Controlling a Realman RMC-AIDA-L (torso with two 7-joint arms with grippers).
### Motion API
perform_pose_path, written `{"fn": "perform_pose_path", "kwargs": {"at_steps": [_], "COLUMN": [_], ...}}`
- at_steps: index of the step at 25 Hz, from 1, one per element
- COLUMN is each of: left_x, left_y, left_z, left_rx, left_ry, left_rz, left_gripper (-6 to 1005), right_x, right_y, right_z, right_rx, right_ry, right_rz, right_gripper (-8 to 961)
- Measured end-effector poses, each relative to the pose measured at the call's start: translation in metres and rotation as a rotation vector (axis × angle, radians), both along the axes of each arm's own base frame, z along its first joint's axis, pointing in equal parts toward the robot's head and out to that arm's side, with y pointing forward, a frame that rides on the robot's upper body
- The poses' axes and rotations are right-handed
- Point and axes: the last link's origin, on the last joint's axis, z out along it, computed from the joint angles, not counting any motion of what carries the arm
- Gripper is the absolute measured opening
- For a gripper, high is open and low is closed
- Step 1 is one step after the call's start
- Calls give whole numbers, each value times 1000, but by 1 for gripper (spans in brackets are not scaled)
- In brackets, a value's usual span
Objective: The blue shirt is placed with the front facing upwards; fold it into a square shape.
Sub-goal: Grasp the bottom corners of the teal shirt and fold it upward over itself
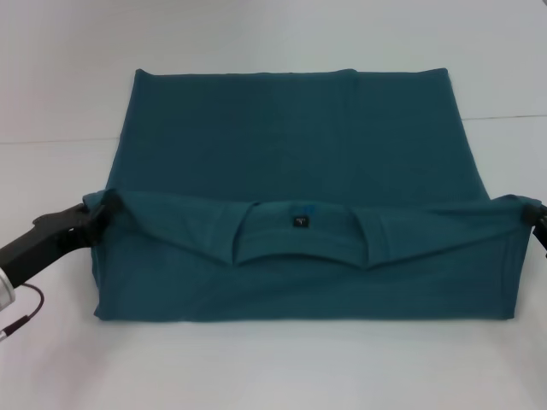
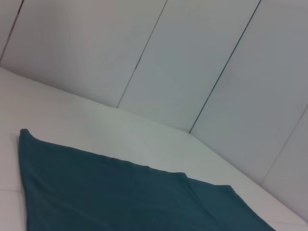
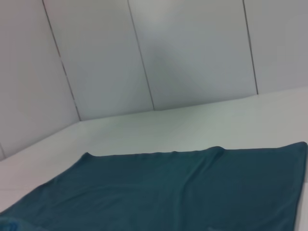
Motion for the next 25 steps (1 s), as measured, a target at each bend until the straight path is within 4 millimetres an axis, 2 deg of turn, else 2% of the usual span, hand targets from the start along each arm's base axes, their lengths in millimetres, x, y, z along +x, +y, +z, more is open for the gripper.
{"fn": "perform_pose_path", "kwargs": {"at_steps": [16, 25], "left_x": [19, 27], "left_y": [38, 57], "left_z": [0, 0], "left_rx": [53, 93], "left_ry": [90, 121], "left_rz": [10, 38], "left_gripper": [62, 61], "right_x": [-8, -13], "right_y": [41, 57], "right_z": [7, 8], "right_rx": [53, 72], "right_ry": [-54, -79], "right_rz": [-39, -59], "right_gripper": [41, 41]}}
